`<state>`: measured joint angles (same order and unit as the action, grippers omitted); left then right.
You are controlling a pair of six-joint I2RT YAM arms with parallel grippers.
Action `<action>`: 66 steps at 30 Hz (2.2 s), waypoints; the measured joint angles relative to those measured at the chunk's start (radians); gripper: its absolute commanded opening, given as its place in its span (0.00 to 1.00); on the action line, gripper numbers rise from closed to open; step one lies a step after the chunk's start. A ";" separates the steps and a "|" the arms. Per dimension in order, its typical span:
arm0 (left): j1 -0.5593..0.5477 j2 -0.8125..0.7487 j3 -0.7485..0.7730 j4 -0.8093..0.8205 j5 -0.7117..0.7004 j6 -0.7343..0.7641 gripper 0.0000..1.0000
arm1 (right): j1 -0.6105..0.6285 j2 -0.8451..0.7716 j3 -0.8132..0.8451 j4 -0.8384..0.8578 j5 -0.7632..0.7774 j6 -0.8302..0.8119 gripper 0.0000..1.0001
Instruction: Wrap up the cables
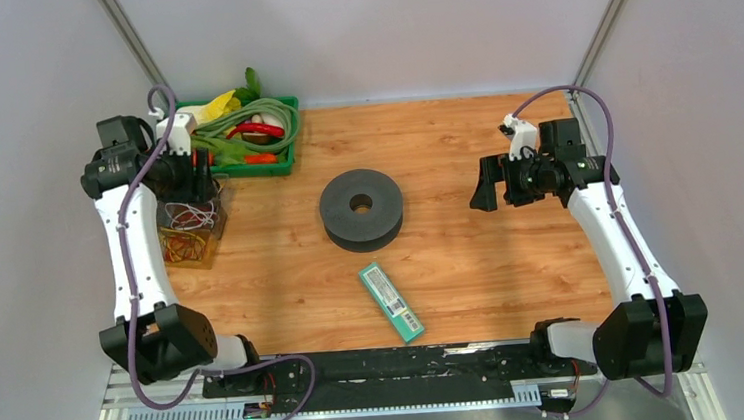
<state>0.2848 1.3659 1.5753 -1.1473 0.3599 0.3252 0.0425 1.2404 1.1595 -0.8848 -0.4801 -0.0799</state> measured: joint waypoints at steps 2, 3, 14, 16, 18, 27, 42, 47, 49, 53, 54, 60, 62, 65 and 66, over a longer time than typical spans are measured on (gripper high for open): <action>0.046 0.034 0.000 0.005 0.012 0.004 0.67 | 0.000 0.000 0.000 0.000 -0.004 0.000 1.00; 0.059 0.051 0.000 0.008 0.016 0.005 0.68 | 0.000 0.000 0.001 0.000 -0.006 0.000 1.00; 0.096 0.224 -0.006 0.235 0.049 -0.045 0.63 | 0.000 0.013 0.014 -0.001 -0.010 0.000 1.00; 0.097 0.242 -0.005 0.301 0.063 -0.051 0.61 | 0.000 0.030 0.027 -0.002 -0.010 0.000 1.00; 0.098 0.277 0.007 0.354 0.074 -0.052 0.60 | 0.000 0.047 0.036 -0.002 -0.010 0.000 1.00; 0.125 0.508 0.087 0.433 0.095 -0.047 0.54 | 0.000 0.102 0.043 -0.013 -0.023 0.000 1.00; 0.128 0.570 0.135 0.320 0.072 0.314 0.49 | 0.000 0.152 0.043 -0.016 -0.058 0.004 1.00; 0.120 0.572 0.137 0.291 0.053 0.418 0.48 | 0.000 0.161 0.043 -0.016 -0.072 0.004 1.00; 0.114 0.576 0.137 0.291 0.044 0.449 0.48 | 0.000 0.166 0.043 -0.016 -0.073 0.005 1.00; 0.095 0.582 0.137 0.287 0.018 0.509 0.48 | 0.000 0.168 0.043 -0.016 -0.078 0.004 1.00; 0.091 0.583 0.137 0.287 0.012 0.519 0.48 | 0.000 0.168 0.043 -0.016 -0.079 0.004 1.00; 0.053 0.605 0.137 0.289 -0.035 0.582 0.47 | 0.000 0.168 0.043 -0.016 -0.079 0.004 1.00; 0.044 0.620 0.137 0.293 -0.046 0.591 0.47 | 0.000 0.168 0.043 -0.016 -0.079 0.004 1.00; 0.036 0.647 0.153 0.291 -0.055 0.602 0.47 | 0.000 0.168 0.043 -0.016 -0.079 0.004 1.00; 0.034 0.653 0.157 0.292 -0.059 0.605 0.48 | 0.000 0.168 0.043 -0.016 -0.079 0.004 1.00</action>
<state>0.3183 2.0193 1.7325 -0.8555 0.3012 0.9306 0.0425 1.4086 1.2030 -0.9009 -0.5594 -0.0757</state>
